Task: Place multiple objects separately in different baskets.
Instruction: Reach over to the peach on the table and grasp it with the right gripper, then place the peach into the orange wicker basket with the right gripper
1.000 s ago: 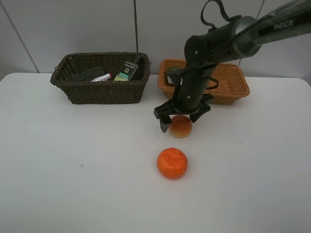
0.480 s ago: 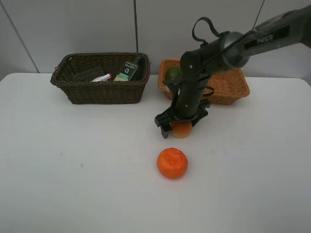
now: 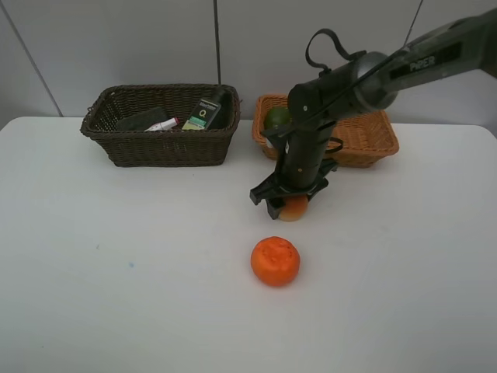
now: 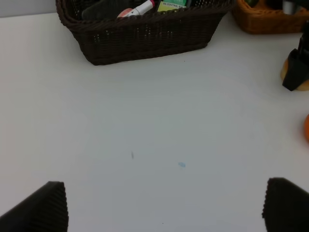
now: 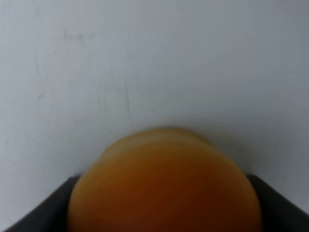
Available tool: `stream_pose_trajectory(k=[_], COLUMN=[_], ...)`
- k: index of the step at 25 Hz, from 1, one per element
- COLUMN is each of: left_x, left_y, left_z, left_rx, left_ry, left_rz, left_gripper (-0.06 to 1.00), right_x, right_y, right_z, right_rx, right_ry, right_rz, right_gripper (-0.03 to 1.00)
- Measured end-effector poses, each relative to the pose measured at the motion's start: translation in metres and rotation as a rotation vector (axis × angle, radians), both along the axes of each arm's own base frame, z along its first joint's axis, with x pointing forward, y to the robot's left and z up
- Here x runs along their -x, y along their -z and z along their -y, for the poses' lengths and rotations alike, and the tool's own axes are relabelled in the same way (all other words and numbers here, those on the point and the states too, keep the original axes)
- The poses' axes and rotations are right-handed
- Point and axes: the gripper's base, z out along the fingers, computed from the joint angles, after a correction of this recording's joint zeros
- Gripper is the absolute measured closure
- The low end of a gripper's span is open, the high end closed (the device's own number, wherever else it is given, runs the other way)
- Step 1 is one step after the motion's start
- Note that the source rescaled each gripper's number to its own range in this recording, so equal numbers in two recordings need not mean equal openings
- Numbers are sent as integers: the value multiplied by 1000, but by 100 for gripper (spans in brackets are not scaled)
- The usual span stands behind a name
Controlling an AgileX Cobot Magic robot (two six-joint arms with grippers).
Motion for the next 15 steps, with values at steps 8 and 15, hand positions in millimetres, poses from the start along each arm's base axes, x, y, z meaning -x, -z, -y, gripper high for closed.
stream_pose_trajectory(k=[8,15], left_x=[0,0], left_y=[0,0], left_z=[0,0], left_rx=[0,0], left_ry=[0,0], left_rz=[0,0], left_gripper=[-5,-5], right_x=[2,-39], right_y=[-25,-132], right_z=[3,17], right_rx=[34,-75], right_ry=[3,79], right_rz=[-21,210], right_gripper=[96,96])
